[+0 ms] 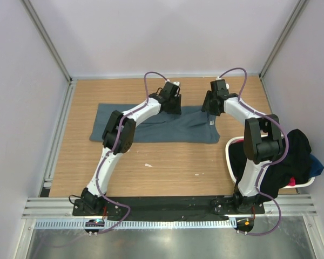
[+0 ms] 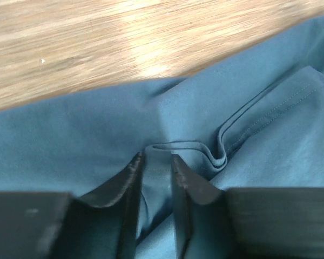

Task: Fold and stack the t-shirts
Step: Fold the tshirt

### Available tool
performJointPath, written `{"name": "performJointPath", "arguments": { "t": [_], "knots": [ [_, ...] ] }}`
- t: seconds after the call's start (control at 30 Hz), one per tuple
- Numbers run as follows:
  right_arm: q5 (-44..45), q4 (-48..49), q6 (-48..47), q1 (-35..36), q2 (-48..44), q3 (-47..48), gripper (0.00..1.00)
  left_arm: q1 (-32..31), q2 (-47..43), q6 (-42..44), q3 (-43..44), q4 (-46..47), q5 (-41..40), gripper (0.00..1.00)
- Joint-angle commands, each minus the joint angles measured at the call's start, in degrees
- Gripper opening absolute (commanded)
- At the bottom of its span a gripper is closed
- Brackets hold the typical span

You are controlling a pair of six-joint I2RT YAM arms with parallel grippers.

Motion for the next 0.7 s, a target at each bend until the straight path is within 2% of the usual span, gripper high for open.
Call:
{"name": "performJointPath", "arguments": {
  "t": [0.0,0.07,0.1,0.3,0.67],
  "knots": [
    [0.4,1.7,0.2,-0.1,0.2,0.4,0.51,-0.2,0.7,0.5,2.4,0.5,0.8,0.27],
    [0.6,1.7,0.2,-0.1,0.4,0.4,0.51,-0.2,0.7,0.6,2.3,0.6,0.7,0.23],
    [0.5,1.8,0.1,-0.2,0.5,0.4,0.51,-0.2,0.7,0.7,2.3,0.7,0.6,0.17],
    [0.8,1.6,0.1,-0.2,1.0,0.4,0.50,-0.2,0.2,1.4,2.2,0.5,-1.0,0.00],
    [0.8,1.6,0.2,-0.1,1.2,0.4,0.50,-0.2,-5.6,2.3,-0.4,3.4,-7.2,0.00]
  ]
}}
